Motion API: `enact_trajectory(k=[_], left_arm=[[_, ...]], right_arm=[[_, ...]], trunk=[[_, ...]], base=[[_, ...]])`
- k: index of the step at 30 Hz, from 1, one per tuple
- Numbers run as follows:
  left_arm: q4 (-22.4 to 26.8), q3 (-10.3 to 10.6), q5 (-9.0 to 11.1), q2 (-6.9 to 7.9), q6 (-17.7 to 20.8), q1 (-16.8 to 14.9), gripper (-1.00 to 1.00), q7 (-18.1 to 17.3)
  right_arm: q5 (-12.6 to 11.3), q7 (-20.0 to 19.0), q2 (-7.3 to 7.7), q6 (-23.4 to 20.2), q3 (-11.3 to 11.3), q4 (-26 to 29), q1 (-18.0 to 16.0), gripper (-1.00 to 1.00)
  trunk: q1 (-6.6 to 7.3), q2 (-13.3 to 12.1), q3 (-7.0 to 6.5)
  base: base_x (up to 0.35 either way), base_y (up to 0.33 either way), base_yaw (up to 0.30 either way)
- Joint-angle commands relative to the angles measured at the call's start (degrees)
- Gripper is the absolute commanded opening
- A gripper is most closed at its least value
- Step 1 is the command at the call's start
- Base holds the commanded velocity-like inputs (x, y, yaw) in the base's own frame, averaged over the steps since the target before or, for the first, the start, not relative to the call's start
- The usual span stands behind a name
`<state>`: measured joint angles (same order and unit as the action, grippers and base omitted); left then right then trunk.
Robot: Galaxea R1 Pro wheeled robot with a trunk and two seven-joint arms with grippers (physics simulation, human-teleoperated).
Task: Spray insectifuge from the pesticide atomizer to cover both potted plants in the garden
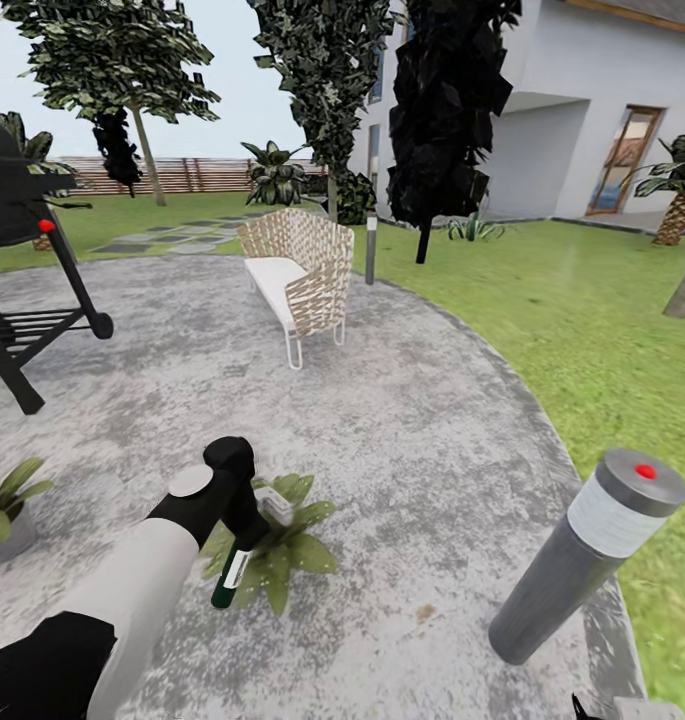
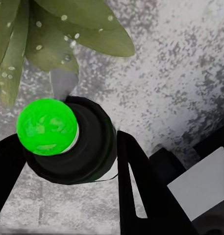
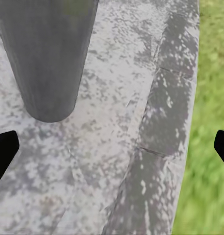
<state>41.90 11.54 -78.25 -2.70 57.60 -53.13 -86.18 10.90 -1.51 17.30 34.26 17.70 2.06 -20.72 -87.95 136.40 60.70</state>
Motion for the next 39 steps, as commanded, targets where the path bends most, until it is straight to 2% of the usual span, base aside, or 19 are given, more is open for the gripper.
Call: enact_trajectory(k=[1, 6, 14, 17, 20, 22, 25, 32, 34, 36, 39], left_arm=[[0.0, 0.0, -0.6, -0.02, 0.6, 0.0, -1.00, -0.6], [0.0, 0.0, -0.6, -0.19, 0.6, 0.0, -1.00, -0.6], [0.0, 0.1, -0.5, -0.37, 0.6, 0.0, -1.00, -0.7], [0.0, 0.0, -0.5, -0.31, 0.6, 1.6, -1.00, -0.6], [0.0, 0.0, -0.4, -0.04, 0.6, 3.7, -1.00, 1.4], [0.0, -1.0, -0.2, -0.10, 0.6, 4.4, -1.00, 4.3], [0.1, -5.3, 0.0, -0.34, 0.6, 4.7, -1.00, 8.0], [0.1, -8.6, 0.0, 0.12, 0.6, 4.8, -1.00, 9.0], [0.1, -9.0, -0.1, -0.75, 0.6, 4.5, -1.00, 9.7], [0.1, -9.1, -0.5, -2.90, 0.7, 4.0, -1.00, 10.3], [0.2, -9.1, -0.6, -3.36, 0.7, 3.7, -1.00, 10.4]], right_arm=[[0.4, -0.2, 0.02, 0.2, 0.5, 0.0, 0.0, 1.00], [0.4, -0.2, 0.06, 0.2, 0.5, -0.1, 0.0, 1.00], [0.4, -0.1, 0.10, 0.2, 0.5, -0.1, 0.0, 1.00], [0.4, -0.1, 0.10, 0.2, 0.5, -0.1, 0.0, 1.00], [0.4, -0.1, 0.09, 0.2, 0.5, -0.1, 0.0, 1.00], [0.4, -0.1, 0.05, 0.2, 0.5, -0.1, 0.0, 1.00], [0.4, -0.1, 0.02, 0.2, 0.4, -0.1, 0.0, 1.00], [0.4, -0.1, 0.02, 0.2, 0.4, -0.1, 0.0, 1.00], [0.4, -0.1, 0.02, 0.2, 0.4, -0.1, 0.0, 1.00], [0.4, -0.1, 0.03, 0.2, 0.4, -0.1, 0.0, 1.00], [0.4, -0.1, 0.09, 0.2, 0.5, -0.1, 0.0, 1.00]], trunk=[[0.01, 0.0, 0.04], [0.01, 0.0, -0.22], [0.01, 0.0, -0.57], [0.01, 0.0, -0.58], [0.01, 0.0, -0.58], [0.01, 0.0, -0.58], [0.01, 0.0, -0.58], [0.01, 0.0, -0.58], [0.01, 0.0, -0.58], [0.01, 0.0, -0.58], [0.01, 0.0, -0.58]], base=[[0.000, 0.000, 0.275], [-0.017, -0.013, 0.228], [-0.193, -0.177, 0.100], [-0.067, -0.073, 0.005], [-0.013, -0.014, 0.001], [-0.003, -0.003, 0.000], [0.000, 0.000, 0.000], [0.000, 0.000, 0.000], [0.000, 0.000, 0.000], [0.000, 0.000, 0.000], [0.000, 0.000, 0.000]])
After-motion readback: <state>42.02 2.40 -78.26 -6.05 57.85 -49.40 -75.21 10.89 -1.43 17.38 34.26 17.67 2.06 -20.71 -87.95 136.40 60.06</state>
